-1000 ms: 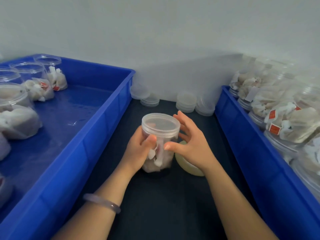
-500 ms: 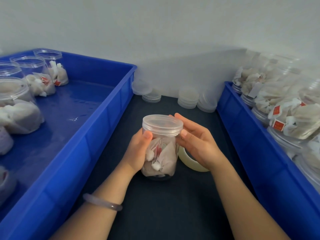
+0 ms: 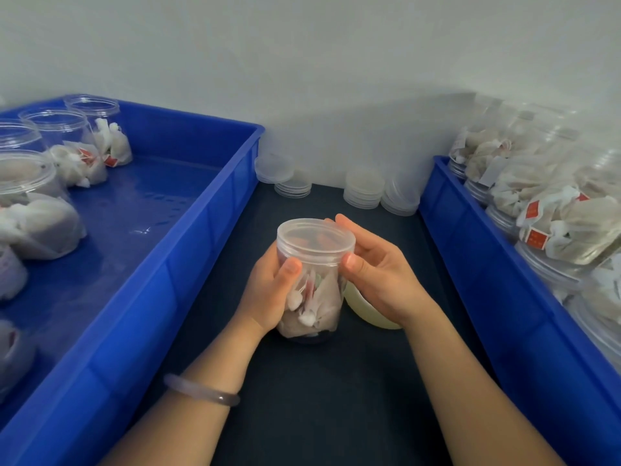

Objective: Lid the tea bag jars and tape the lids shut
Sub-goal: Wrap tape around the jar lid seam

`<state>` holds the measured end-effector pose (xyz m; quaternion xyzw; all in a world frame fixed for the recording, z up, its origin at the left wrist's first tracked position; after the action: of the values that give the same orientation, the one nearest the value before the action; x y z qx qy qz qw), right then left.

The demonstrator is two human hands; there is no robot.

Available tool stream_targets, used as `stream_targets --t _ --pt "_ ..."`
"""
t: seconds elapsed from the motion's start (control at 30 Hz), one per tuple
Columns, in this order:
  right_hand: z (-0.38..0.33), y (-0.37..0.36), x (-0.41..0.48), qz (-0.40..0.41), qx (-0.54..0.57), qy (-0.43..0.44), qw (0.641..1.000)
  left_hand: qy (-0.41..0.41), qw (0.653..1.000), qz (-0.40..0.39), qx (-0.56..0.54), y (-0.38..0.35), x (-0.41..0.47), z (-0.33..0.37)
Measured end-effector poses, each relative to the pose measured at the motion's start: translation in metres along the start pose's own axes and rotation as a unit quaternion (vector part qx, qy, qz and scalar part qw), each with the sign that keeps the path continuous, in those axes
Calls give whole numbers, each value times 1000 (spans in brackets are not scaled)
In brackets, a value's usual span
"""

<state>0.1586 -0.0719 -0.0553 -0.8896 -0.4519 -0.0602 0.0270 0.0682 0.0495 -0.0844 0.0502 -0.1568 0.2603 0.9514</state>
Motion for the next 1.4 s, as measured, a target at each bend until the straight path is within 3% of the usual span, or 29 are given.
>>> stream_targets --t 0.33,0.43,0.53,0.63,0.7,0.77,0.9,1.4 --pt "-1 -1 -2 -37 48 -14 998 -7 1000 -21 20 -1 0 5" --pt "-3 2 -2 -27 52 1 998 -61 998 14 2 1 -1 16" --pt "-10 -5 -1 19 35 3 999 -99 995 16 -24 -1 -2 27" --pt "-20 -14 2 167 -30 29 985 -87 995 -31 -42 -12 -3 32" --pt "-22 -20 1 244 -27 57 968 -62 996 -5 -62 -15 -3 30" --pt "-22 -29 -4 271 -38 103 956 -35 995 56 -80 -15 -4 27" --pt "-16 -34 -9 300 -28 106 948 -24 986 151 -59 -12 -7 21" --pt "-13 -33 -9 313 -20 96 945 -10 985 149 -90 -10 -4 32"
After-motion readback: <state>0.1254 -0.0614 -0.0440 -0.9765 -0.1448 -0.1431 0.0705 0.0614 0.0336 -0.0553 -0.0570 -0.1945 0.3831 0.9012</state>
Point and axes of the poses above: each hand's wrist, its own x-axis towards the middle knuckle, its own y-axis out of the back of the hand, z = x × y, the point moved 5 cm from there along x, towards the middle knuckle, and after that the axes turned 1 degree about z, right-handed, at the moved point
